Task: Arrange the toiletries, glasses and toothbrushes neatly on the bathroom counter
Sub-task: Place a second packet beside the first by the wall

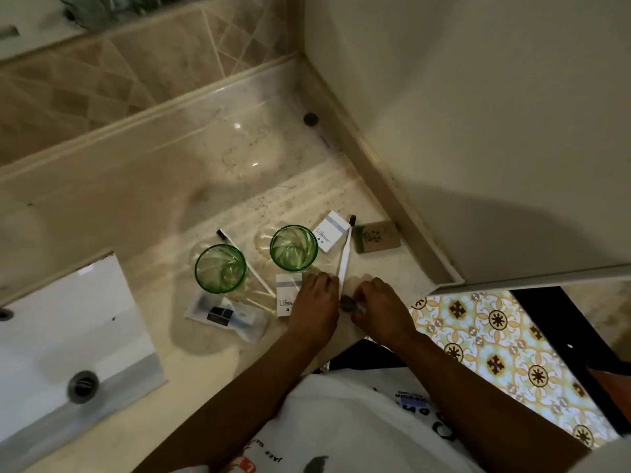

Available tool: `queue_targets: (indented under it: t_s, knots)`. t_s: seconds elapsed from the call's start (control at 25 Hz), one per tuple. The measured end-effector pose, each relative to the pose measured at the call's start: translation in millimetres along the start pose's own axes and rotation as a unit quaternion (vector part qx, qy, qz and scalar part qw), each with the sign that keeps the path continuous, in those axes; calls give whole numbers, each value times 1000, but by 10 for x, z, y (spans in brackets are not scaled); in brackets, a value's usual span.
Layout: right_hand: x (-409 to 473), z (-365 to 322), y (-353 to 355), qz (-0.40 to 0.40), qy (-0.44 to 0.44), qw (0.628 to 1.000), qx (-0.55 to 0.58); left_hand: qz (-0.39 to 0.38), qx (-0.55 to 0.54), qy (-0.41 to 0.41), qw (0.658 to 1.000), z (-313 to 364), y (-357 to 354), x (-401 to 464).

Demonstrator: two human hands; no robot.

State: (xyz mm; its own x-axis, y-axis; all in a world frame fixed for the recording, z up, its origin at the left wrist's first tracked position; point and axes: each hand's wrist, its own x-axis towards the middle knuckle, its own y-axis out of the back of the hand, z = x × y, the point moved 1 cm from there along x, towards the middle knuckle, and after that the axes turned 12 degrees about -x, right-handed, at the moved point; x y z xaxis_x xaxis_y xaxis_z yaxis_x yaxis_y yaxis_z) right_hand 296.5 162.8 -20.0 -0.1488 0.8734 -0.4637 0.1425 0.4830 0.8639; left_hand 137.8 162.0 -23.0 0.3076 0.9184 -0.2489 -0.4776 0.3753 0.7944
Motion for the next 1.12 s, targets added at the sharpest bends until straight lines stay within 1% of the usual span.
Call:
queue_targets:
  t_s: [0.12, 0.28, 0.48, 0.56, 0.64, 0.68, 0.72, 0.8, 0.84, 0.88, 1.0, 1.08, 1.12]
  knots:
    - [18, 40, 59, -18, 16, 999, 48, 13, -18, -4, 1000, -6, -19, -35]
    - [42, 137, 354, -105, 56, 982, 148, 48, -79, 10, 996, -10, 40, -114]
    - [49, 224, 785, -173, 73, 945, 268, 149, -113, 11, 982, 22, 287, -441]
    - [54, 194, 926, -193, 91, 932, 294, 189, -184, 37, 964, 18, 411, -578]
    - [76, 106, 1042, -196, 109, 921, 318, 185, -310, 112, 926, 8, 625, -664]
    - [87, 49, 1078, -192, 119, 916, 331, 180, -377, 154, 896, -9, 731, -709]
    - [91, -17, 1101, -184, 130, 914, 339, 178, -443, 192, 857, -27, 837, -756]
    - [110, -168, 1104, -157, 139, 916, 343, 204, -565, 236, 764, -84, 1052, -852]
    - [127, -240, 1092, -142, 137, 915, 352, 228, -604, 239, 725, -119, 1155, -877]
    - [144, -313, 1087, -128, 134, 911, 368, 255, -625, 236, 699, -140, 1263, -875]
    - [248, -485, 1070, -93, 110, 882, 449, 333, -624, 249, 662, -287, 1516, -741]
    - [324, -536, 1106, -84, 94, 859, 497, 360, -644, 259, 623, -366, 1688, -625]
    - [358, -563, 1153, -86, 103, 853, 504, 367, -653, 258, 610, -402, 1765, -552]
